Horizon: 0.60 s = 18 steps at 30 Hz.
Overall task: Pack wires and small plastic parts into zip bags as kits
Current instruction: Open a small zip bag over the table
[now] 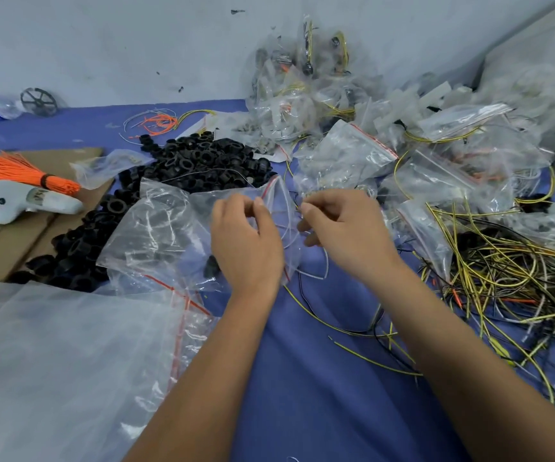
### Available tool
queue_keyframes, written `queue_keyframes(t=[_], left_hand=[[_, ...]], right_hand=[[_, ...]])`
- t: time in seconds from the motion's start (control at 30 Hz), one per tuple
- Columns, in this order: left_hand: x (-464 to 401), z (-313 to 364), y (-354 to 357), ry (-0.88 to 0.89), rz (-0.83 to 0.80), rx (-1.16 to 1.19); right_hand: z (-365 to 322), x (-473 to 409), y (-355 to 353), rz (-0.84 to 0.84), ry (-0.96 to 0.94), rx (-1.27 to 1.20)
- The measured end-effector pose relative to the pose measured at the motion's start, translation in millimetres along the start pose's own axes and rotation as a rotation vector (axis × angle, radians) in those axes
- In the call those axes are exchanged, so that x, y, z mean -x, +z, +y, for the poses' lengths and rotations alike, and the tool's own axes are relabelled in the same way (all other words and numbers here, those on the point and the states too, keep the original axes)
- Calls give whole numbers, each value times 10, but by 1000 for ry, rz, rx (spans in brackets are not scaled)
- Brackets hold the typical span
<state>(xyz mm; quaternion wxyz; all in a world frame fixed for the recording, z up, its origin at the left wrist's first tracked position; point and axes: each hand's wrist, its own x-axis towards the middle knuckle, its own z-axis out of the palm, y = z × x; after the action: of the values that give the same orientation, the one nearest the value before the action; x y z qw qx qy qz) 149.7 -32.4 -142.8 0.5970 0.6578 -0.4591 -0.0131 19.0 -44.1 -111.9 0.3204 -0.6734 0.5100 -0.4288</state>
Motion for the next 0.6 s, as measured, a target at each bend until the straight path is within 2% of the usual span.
queue_keyframes(t=[0.1,0.17,0.3,0.4,0.47,0.53,0.6], left_hand=[[14,-10,28,30,-78,39],[40,-14,55,52,-151,36],[88,18,82,101,-245,14],[147,79,98,88,-389,109],[184,127,99,108,-468,184],[183,140,92,124,-475,212],[153,109,87,67,-434,254]], right_hand=[[119,-26,-182,115,-97,518],[188,12,-250,166,-113,662],[257,74,-219,187,-122,701],[282,80,-186,180,-148,691],[301,74,-163,113,-191,760],[312,60,-145,59,-238,778],[310,46,-133,69,-281,736]])
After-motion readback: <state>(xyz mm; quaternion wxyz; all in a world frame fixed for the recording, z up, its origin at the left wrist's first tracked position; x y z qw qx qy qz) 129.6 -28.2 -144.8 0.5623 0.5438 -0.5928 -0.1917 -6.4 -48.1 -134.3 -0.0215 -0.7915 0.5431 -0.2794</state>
